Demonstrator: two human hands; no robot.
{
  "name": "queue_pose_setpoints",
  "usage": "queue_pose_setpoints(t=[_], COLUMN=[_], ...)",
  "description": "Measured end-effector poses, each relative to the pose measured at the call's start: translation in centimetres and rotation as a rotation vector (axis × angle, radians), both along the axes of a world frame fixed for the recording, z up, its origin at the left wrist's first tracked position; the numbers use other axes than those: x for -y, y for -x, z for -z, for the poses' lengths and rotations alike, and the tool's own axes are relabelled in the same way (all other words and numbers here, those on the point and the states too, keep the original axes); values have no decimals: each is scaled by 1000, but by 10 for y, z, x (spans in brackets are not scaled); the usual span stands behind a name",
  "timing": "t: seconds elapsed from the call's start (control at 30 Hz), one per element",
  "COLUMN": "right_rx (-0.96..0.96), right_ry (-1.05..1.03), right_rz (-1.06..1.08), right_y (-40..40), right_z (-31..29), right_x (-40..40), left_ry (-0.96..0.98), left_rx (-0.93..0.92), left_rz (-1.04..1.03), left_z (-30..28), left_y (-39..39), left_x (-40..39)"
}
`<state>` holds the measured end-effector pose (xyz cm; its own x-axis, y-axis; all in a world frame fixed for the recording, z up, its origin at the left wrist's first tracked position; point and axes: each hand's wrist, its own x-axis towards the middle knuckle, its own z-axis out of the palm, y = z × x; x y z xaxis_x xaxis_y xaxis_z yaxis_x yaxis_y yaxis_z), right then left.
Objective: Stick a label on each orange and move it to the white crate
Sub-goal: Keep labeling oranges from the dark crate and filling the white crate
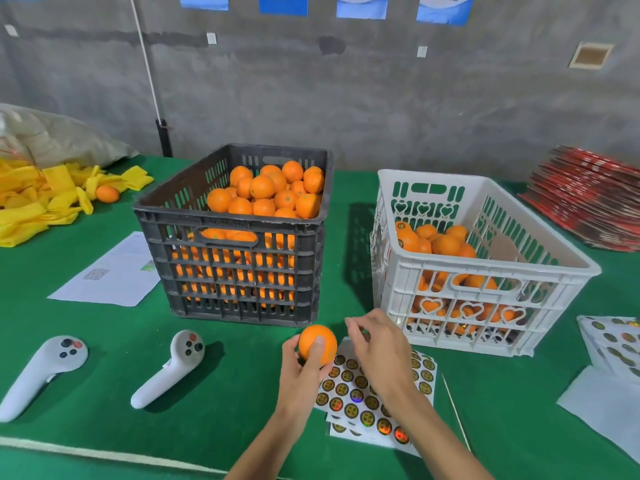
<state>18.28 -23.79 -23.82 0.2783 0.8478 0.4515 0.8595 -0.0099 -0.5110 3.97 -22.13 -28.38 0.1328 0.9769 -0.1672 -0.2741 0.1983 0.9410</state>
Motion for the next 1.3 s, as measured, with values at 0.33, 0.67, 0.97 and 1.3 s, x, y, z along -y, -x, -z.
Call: queue_pose_setpoints(t=[0.33, 0.67, 0.97, 1.3], right_rx=[273, 219, 262, 175], right_ry=[-287, -331, -105, -154], right_rz=[-108, 27, 364, 32], right_y=[11, -45, -118, -88], right_z=[-60, -126, -143, -166], right_x=[8, -11, -22, -58], left_ry=[-137, -635, -1005, -720], left_rx=[199, -363, -618, -1201], left_rz=[71, 245, 195, 103], left_z=[-90, -174, -230, -238], left_y=[-20, -57, -24, 72], left_x=[-25, -66, -107, -202])
